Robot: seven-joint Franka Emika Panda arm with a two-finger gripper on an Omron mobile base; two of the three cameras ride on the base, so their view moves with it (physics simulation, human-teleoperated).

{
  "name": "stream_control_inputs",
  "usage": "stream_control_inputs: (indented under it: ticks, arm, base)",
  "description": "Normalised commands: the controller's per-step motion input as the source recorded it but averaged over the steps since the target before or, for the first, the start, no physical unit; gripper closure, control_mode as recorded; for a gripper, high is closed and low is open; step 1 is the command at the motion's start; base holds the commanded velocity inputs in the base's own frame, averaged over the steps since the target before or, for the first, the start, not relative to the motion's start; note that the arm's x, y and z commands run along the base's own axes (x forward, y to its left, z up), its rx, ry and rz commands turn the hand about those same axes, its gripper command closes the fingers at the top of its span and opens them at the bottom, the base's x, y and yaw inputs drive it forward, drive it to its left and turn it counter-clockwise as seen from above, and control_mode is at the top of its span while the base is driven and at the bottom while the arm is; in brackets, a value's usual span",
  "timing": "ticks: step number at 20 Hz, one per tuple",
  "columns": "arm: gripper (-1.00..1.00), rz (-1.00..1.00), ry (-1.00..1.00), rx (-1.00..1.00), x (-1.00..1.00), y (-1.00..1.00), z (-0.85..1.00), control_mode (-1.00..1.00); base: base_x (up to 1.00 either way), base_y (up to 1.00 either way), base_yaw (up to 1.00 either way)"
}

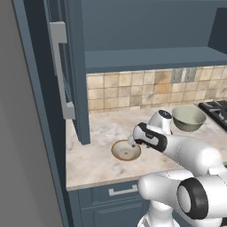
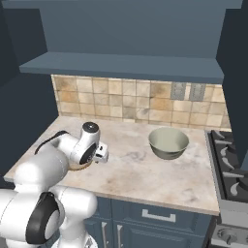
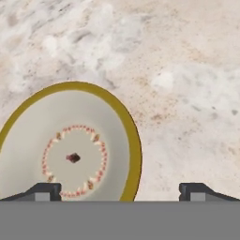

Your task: Pick up the bowls on the counter and stack them on top of one another in the open cabinet. Place the smaller bowl on top of the larger bowl.

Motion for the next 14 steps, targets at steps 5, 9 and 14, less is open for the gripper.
stream_control_inputs:
  ticks: [5, 9, 14]
  arm:
    - [-1.00, 0.00, 0.00, 0.02, 0.14, 0.02, -0.18, -1.00]
    - [-1.00, 0.00, 0.00, 0.02, 0.13, 0.04, -0.21, -1.00]
    - [-1.00, 0.00, 0.00, 0.04, 0.12, 0.06, -0.22, -1.00]
  base:
    - [0.00, 0.00, 0.00]
    - [0.00, 0.00, 0.00]
    - [0.00, 0.00, 0.00]
